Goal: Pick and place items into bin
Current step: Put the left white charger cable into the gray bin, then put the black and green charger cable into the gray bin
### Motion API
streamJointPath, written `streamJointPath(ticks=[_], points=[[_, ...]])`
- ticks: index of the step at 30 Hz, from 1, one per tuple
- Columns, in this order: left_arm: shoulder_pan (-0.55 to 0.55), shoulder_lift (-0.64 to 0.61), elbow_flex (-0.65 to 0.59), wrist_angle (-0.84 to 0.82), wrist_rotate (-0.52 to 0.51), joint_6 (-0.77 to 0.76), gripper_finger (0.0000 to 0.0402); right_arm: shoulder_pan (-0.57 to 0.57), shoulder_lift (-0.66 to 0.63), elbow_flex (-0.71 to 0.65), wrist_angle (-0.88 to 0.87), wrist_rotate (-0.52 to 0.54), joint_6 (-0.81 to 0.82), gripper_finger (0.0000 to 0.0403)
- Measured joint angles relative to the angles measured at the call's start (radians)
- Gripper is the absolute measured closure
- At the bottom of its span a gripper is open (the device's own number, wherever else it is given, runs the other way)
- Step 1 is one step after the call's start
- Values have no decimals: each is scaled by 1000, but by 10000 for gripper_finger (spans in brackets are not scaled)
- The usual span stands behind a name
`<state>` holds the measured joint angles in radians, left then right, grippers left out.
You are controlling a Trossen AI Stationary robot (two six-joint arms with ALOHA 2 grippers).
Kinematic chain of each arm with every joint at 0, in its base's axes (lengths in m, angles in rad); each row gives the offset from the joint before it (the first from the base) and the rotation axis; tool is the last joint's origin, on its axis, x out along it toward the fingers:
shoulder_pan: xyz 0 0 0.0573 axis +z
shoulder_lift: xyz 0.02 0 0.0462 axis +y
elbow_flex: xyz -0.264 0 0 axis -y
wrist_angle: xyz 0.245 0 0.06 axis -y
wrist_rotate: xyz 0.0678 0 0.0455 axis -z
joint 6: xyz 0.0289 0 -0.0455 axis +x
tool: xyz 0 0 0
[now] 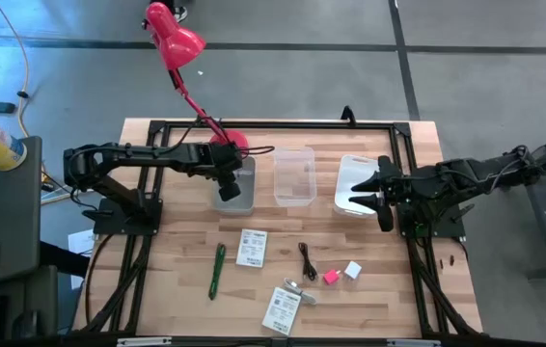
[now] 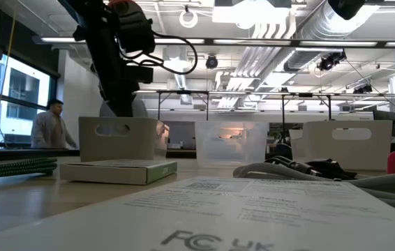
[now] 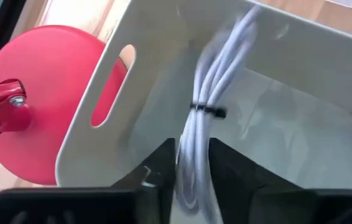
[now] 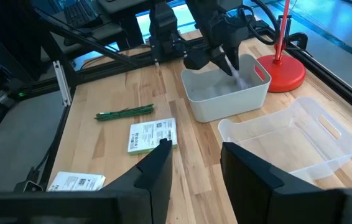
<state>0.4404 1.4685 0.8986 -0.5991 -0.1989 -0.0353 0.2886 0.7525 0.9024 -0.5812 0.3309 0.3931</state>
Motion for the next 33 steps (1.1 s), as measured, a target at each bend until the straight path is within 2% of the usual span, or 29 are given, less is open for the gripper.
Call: streamJointPath(ticks=[6,12,16,20,22,27,33], points=[[0,0,0,0,14,8,233,0,0,0,0,0,5,275],[-2,-1,78,-22,121,88,193,0,0,0,-3,0,10,275],[-10,-9,208,-86,237,251,195,0,0,0,-3,0,10,275],[-40,-9,356,-261,389,462,210,0,0,0,-10,0,10,275],[-67,-9,417,-357,421,502,218,0,0,0,-16,0,11,275],[-154,-9,513,-563,424,468,234,0,0,0,-33,0,13,275],[-330,-9,507,-651,369,255,245,0,0,0,-55,9,-15,275]])
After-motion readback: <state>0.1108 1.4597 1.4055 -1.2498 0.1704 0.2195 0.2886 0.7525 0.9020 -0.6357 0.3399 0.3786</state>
